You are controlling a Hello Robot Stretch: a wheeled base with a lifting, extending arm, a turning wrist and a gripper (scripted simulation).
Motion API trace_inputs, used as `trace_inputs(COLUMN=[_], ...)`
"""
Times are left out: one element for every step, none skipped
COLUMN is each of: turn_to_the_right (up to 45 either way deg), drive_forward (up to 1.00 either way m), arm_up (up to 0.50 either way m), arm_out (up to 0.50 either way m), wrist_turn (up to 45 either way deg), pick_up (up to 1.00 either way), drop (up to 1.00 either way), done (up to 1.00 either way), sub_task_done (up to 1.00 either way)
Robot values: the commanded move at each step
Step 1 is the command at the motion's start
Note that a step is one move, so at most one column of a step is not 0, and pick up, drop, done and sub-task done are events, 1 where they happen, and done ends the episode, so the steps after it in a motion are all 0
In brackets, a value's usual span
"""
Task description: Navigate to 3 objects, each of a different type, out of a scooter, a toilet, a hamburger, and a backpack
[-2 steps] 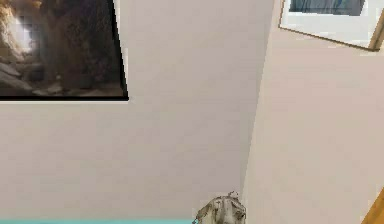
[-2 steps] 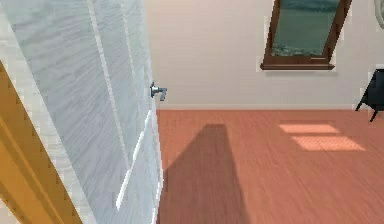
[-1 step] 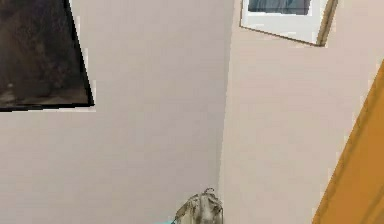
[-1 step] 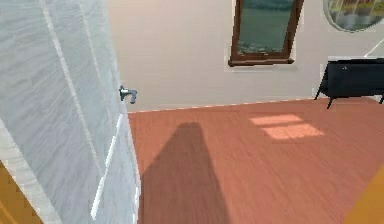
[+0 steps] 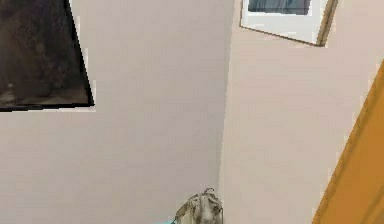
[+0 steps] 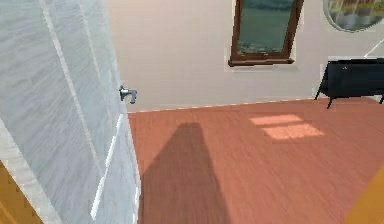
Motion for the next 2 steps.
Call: trace_inputs(turn_to_the_right=[-45.0,-15.0], drive_forward=[0.00,0.00], arm_up=[0.00,0.00], arm_out=[0.00,0.00], wrist_turn=[0.0,0.0], pick_up=[0.00,0.00], drop=[0.00,0.00], done=[0.00,0.00], sub_task_done=[0.00,0.00])
